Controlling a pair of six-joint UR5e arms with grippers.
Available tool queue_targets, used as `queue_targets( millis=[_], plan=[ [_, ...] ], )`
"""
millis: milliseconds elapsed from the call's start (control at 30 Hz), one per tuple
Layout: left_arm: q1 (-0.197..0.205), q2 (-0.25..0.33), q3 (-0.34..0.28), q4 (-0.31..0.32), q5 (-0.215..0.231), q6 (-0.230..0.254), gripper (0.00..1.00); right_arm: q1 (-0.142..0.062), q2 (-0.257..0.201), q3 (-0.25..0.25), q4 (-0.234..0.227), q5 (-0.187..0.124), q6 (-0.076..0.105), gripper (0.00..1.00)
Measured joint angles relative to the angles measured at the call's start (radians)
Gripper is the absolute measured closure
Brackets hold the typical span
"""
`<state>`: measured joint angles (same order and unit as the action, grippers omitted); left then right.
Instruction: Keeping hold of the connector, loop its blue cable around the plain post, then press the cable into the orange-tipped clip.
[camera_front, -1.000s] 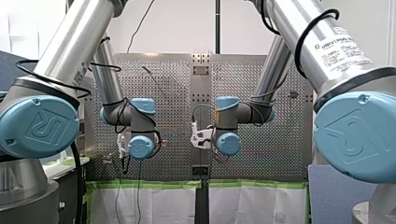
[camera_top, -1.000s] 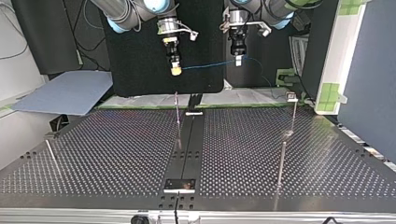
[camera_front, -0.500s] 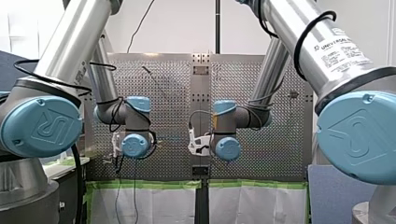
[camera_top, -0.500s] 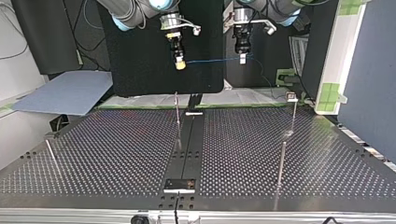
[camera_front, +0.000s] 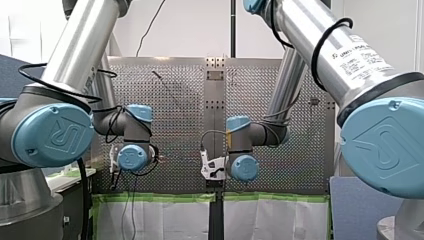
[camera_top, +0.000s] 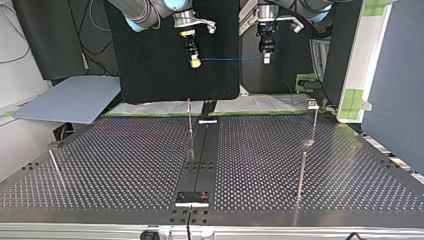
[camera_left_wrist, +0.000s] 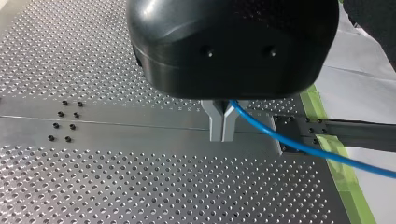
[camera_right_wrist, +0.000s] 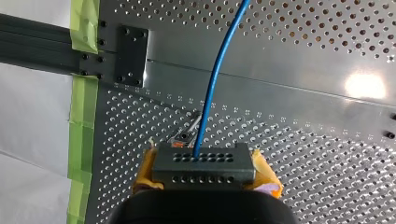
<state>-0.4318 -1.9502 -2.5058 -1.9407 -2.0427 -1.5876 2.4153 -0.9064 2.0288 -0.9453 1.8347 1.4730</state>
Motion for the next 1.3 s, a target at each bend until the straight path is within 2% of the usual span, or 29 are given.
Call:
queue_targets(
  millis=[233,300,433,600,700,867,1033,1300],
  plan=[
    [0.005,0.012,-0.002,-0.001,0.010,-0.003,1.00,0.001,-0.002,0.001,0.004,0.004,-0.001,1.00],
    [0.006,0.026,-0.001,-0.010,0.012,-0.010,1.00,0.000,-0.012,-0.004,0.015,0.008,0.003,1.00],
    [0.010,0.066,0.003,-0.047,0.004,-0.032,1.00,0.001,-0.041,-0.011,0.045,0.007,0.029,1.00],
    [0.019,0.114,0.029,-0.094,-0.020,-0.038,1.00,-0.011,-0.088,-0.030,0.092,-0.016,0.074,1.00],
    [0.023,0.146,0.059,-0.126,-0.037,-0.038,1.00,-0.019,-0.116,-0.055,0.120,-0.021,0.092,1.00],
    [0.027,0.202,0.114,-0.181,-0.056,-0.050,1.00,-0.030,-0.162,-0.100,0.167,-0.025,0.097,1.00],
    [0.034,0.254,0.166,-0.234,-0.060,-0.090,1.00,-0.044,-0.209,-0.146,0.213,-0.029,0.095,1.00],
    [0.042,0.328,0.240,-0.308,-0.060,-0.154,1.00,-0.060,-0.292,-0.230,0.297,-0.062,0.096,1.00]
  ],
)
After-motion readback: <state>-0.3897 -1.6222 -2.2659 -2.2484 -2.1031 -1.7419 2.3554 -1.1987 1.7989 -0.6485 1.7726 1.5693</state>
